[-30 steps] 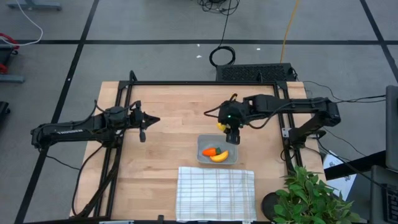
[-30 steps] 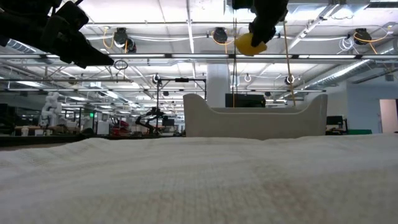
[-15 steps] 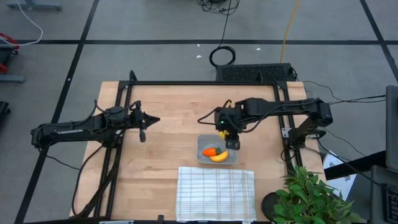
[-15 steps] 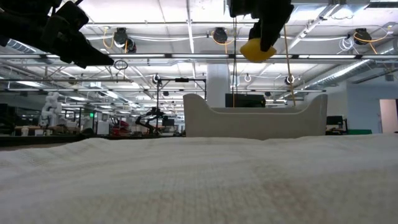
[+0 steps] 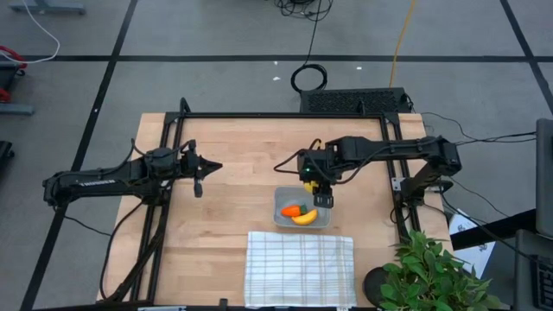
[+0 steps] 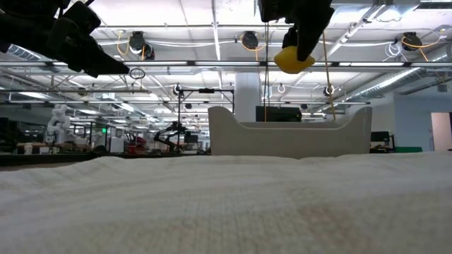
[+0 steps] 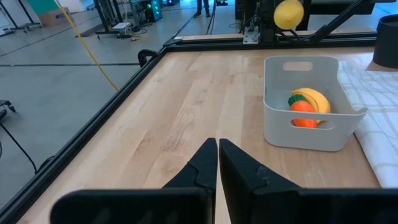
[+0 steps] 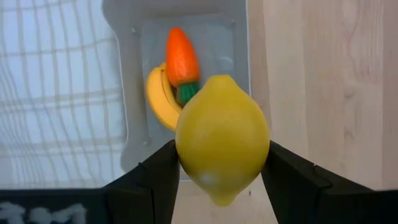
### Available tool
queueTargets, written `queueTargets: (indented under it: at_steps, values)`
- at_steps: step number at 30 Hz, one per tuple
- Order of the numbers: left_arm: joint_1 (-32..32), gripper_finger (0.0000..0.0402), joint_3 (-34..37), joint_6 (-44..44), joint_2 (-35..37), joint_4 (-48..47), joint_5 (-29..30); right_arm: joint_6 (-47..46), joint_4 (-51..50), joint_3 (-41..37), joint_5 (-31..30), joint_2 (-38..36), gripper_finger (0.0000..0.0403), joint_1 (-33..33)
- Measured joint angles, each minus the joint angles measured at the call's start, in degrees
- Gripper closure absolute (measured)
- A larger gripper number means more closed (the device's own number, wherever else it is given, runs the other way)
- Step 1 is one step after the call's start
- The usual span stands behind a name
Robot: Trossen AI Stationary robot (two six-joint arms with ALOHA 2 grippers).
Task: Pick and placing Produce into tupperware
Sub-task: Put the lemon into the gray bin
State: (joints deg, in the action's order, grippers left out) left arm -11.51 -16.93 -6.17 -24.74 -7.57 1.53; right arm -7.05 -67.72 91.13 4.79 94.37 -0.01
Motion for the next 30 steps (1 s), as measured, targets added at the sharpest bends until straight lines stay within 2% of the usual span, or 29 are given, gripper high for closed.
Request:
queueTargets:
  at_steps: [5, 23, 30]
  values:
    - [0.0, 0.0380, 0.0, 0.0, 0.0, -0.1, 0.0, 0.6, 2.9, -1.5, 0.0, 0.9, 0.0216, 1.1]
    - [0.0, 0.0380, 0.0, 0.0, 0.0, -0.4, 0.0, 4.9, 12.5, -14.3, -0.3, 0.9, 0.0216, 1.3]
    - [0.0, 0.0380, 0.0, 0.0, 0.0, -0.4, 0.0, 4.9, 16.8, -15.8, -0.3, 1.0, 0.0216, 2.6]
